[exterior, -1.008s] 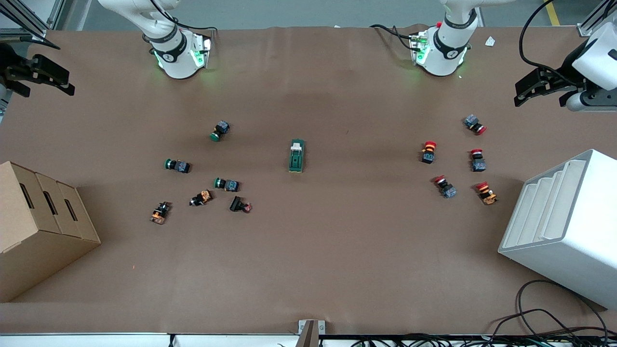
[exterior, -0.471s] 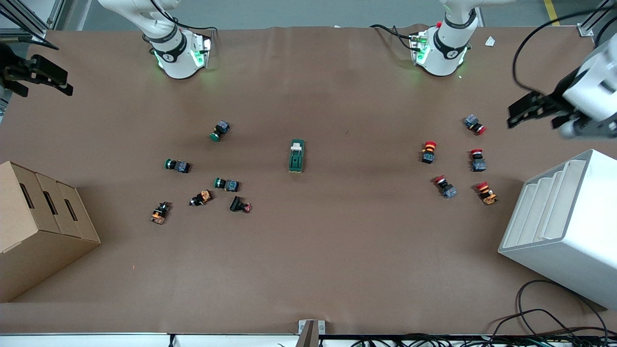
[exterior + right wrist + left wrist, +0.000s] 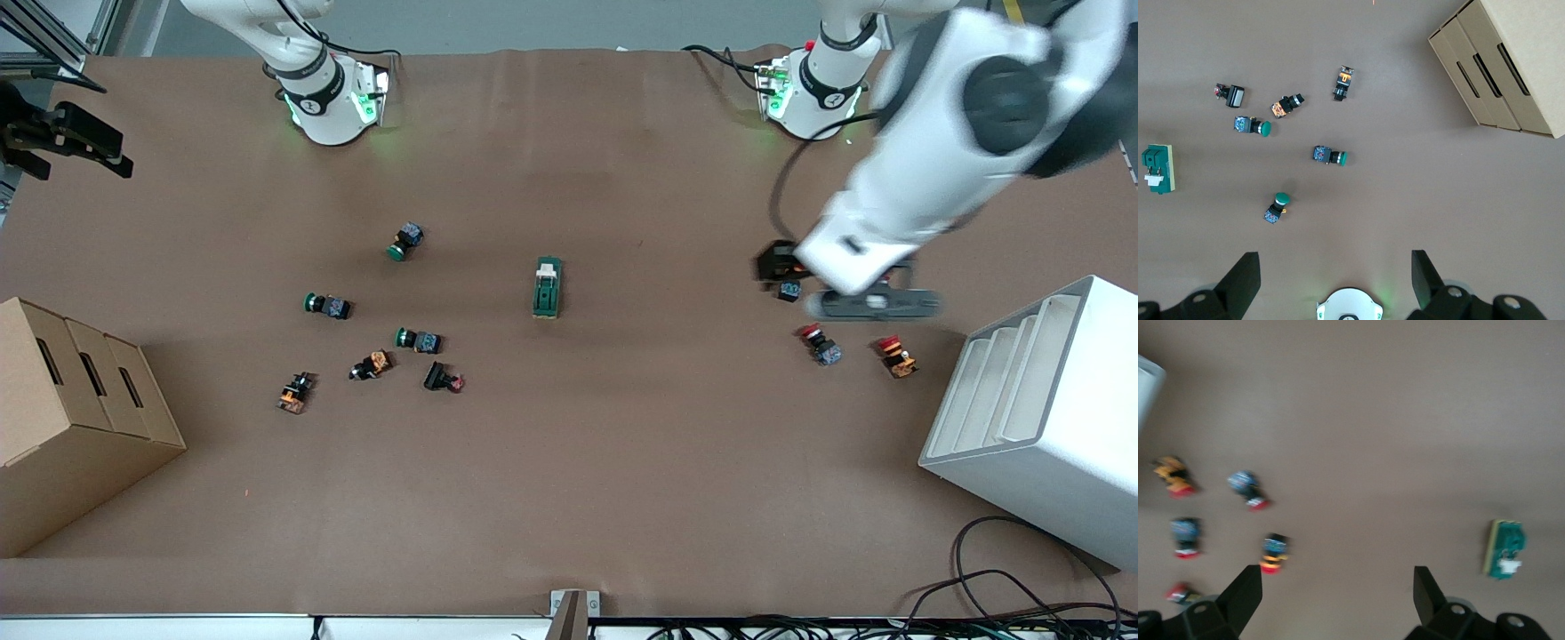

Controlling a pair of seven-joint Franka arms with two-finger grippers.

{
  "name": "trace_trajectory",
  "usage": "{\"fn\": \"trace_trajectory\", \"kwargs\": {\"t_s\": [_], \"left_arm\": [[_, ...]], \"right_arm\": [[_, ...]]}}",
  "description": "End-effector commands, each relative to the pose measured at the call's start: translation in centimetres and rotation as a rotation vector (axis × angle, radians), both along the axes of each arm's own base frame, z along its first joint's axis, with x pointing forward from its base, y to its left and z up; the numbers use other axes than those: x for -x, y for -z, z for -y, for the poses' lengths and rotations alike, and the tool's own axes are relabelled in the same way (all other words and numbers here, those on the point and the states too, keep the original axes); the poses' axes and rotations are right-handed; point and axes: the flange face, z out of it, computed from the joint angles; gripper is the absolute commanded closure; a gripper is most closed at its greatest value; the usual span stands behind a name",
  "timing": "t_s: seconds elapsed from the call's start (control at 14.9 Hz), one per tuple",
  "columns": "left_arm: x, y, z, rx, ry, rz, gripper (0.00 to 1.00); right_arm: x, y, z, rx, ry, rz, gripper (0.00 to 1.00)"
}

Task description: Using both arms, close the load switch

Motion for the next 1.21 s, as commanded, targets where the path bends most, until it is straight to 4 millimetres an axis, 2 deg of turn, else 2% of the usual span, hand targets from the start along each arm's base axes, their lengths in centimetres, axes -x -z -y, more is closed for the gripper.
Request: {"fn": "trace_trajectory", "kwargs": {"t_s": [0.0,0.07,0.2,0.34,0.54,0.67,0.87,1.01,1.08,1.14], "left_arm": [[3.2,4.3,6.5,-0.014,-0.072,0.023,0.0],[5.0,6.3,9.2,-0.025,-0.107,0.066,0.01],[8.0,9.5,12.6,-0.043,-0.166,0.125,0.01],[11.8,12.7,17.3,-0.077,-0.138,0.134,0.01],[16.2,17.6,22.2,-0.102,-0.223,0.181,0.01],[18.8,20.5,24.6,-0.102,-0.241,0.217,0.02],[24.0,24.9,28.4,-0.102,-0.235,0.29,0.02],[26.9,26.7,29.8,-0.107,-0.239,0.342,0.04],[29.0,27.4,30.6,-0.106,-0.231,0.382,0.04],[30.5,28.4,30.7,-0.109,-0.229,0.414,0.05]], "right_arm": [[0.4,-0.2,-0.2,-0.003,0.004,0.009,0.0],[0.4,-0.2,-0.2,-0.003,0.004,0.009,0.0],[0.3,-0.3,-0.2,-0.003,0.004,0.009,0.0],[0.4,-0.6,-0.1,-0.004,0.004,0.012,0.0],[0.0,-0.4,0.1,-0.003,0.009,0.013,0.0],[-1.4,1.6,-0.1,-0.003,0.005,-0.026,0.0],[-2.7,3.2,0.1,-0.004,-0.003,-0.038,0.0],[-3.8,4.8,0.4,0.011,0.0,-0.061,0.0],[-4.6,5.9,0.5,0.013,0.0,-0.073,0.0],[-5.5,6.7,0.5,0.013,0.0,-0.071,0.0]]}}
